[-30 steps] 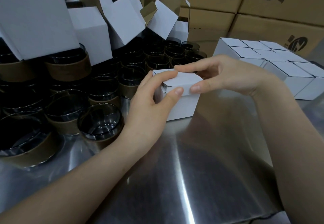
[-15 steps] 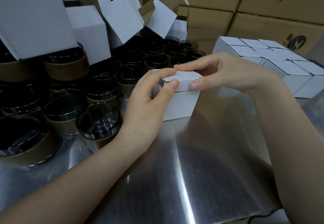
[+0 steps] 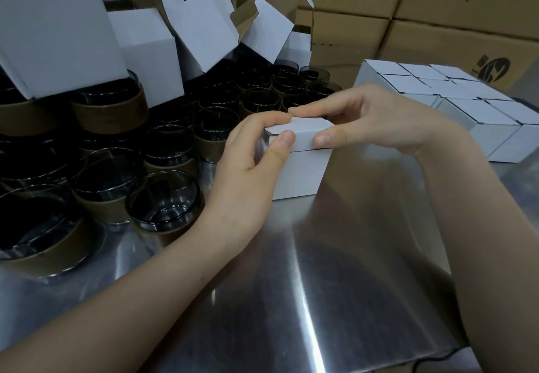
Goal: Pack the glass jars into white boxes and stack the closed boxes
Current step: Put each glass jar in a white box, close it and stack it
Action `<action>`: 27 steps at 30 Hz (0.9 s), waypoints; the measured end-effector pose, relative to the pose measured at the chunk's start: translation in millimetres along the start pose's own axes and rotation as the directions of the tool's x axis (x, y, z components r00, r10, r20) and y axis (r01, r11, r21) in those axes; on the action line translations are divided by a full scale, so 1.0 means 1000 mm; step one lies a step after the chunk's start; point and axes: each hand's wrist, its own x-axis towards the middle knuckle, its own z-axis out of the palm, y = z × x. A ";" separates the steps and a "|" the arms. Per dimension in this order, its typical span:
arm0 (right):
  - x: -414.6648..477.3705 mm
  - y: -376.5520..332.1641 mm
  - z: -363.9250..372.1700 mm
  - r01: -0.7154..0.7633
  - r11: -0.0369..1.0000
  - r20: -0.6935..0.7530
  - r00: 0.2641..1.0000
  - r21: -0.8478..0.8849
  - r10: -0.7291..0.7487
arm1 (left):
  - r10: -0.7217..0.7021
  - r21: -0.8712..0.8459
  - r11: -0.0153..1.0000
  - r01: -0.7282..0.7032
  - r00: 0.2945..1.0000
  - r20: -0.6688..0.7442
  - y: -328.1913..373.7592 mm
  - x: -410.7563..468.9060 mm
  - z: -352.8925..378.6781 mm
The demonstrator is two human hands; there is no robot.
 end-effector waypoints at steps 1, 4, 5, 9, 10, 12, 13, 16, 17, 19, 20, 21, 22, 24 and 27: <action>0.000 0.000 0.000 0.002 1.000 0.004 1.000 -0.002 -0.002 | -0.002 0.006 1.000 0.002 1.000 0.003 0.000 0.000 0.000; -0.001 -0.002 0.000 0.000 1.000 0.029 1.000 -0.003 0.000 | -0.006 0.023 1.000 0.006 1.000 0.011 0.002 -0.001 0.001; -0.001 -0.002 0.000 -0.001 1.000 0.040 0.999 -0.004 0.001 | -0.007 0.026 1.000 0.006 1.000 0.013 0.002 -0.001 0.001; -0.001 -0.003 0.001 -0.003 1.000 0.051 0.999 -0.003 0.003 | -0.007 0.072 0.997 0.005 1.000 0.030 0.003 -0.002 0.001; -0.001 -0.004 0.001 -0.007 1.000 0.052 0.999 -0.003 0.007 | -0.007 0.079 0.997 0.005 0.999 0.032 0.004 -0.002 0.001; -0.002 -0.005 0.001 -0.010 1.000 0.060 0.998 -0.016 0.011 | -0.011 0.079 0.997 0.008 0.999 0.038 0.005 -0.003 0.001; -0.002 -0.005 0.002 -0.011 1.000 0.063 0.998 -0.025 0.013 | -0.015 0.076 0.997 0.012 0.999 0.040 0.006 -0.003 0.001; -0.003 -0.005 0.003 -0.027 0.998 0.039 0.999 -0.050 0.029 | -0.030 0.062 0.998 0.027 0.998 0.047 0.006 -0.003 0.000; -0.003 -0.005 0.003 -0.036 0.998 0.020 0.999 -0.056 0.037 | -0.037 0.054 0.998 0.034 0.998 0.047 0.006 -0.003 0.000; -0.003 -0.006 0.004 -0.049 0.997 0.000 0.999 -0.064 0.049 | -0.053 0.025 0.998 0.053 0.998 0.029 0.008 -0.003 0.001; -0.003 -0.006 0.003 -0.055 0.996 0.001 0.998 -0.066 0.055 | -0.061 0.006 0.998 0.061 0.998 0.017 0.008 -0.003 0.001; -0.003 -0.006 0.003 -0.060 0.996 0.003 0.998 -0.067 0.060 | -0.068 -0.017 0.998 0.068 0.998 0.008 0.009 -0.003 0.001; -0.003 -0.005 0.003 -0.064 0.996 0.006 0.998 -0.067 0.064 | -0.076 -0.040 0.996 0.075 0.997 0.001 0.010 -0.003 0.001; -0.002 -0.003 0.003 -0.072 0.995 0.021 0.997 -0.071 0.074 | -0.096 -0.085 0.992 0.095 0.995 -0.008 0.009 -0.002 0.001; 0.000 0.000 0.003 -0.080 0.994 0.044 0.996 -0.071 0.083 | -0.129 -0.091 0.988 0.127 0.991 -0.020 0.009 -0.001 0.001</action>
